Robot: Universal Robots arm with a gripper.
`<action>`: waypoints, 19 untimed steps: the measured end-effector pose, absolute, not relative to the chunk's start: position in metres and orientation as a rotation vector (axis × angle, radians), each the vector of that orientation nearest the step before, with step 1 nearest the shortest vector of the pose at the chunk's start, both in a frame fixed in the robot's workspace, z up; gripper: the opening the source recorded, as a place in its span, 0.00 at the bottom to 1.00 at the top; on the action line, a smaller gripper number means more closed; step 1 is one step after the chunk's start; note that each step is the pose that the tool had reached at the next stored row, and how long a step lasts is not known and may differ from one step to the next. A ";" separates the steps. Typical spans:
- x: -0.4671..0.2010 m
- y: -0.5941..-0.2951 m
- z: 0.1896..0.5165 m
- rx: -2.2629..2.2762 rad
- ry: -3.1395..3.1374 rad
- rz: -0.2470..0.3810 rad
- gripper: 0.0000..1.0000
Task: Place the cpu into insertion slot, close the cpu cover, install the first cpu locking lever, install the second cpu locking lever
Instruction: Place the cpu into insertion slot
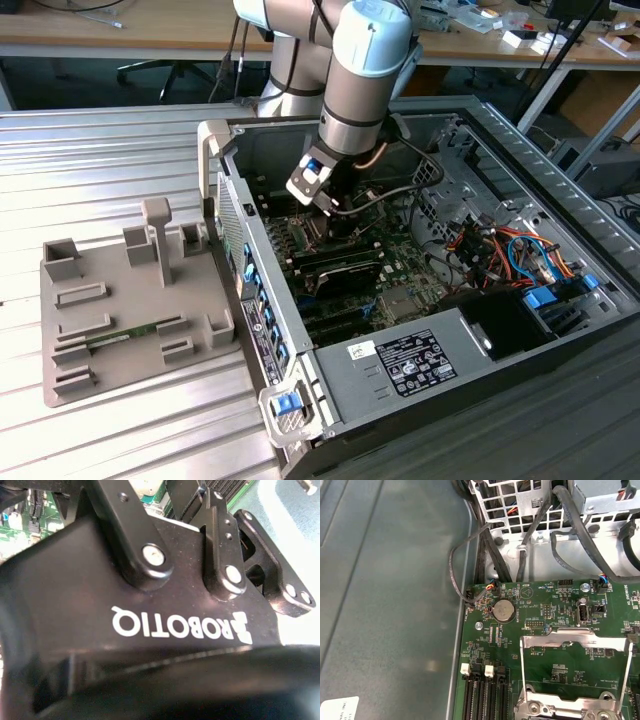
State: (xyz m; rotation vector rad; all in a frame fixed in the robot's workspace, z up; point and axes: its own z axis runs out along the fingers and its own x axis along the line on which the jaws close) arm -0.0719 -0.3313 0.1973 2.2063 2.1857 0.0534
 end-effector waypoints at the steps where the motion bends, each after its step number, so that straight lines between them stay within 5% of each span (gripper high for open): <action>1: -0.072 -0.332 0.197 2.206 2.186 0.054 0.61; 18: -0.070 -0.333 0.197 2.207 2.185 0.054 0.61; 19: -0.070 -0.333 0.197 2.215 2.177 0.053 0.69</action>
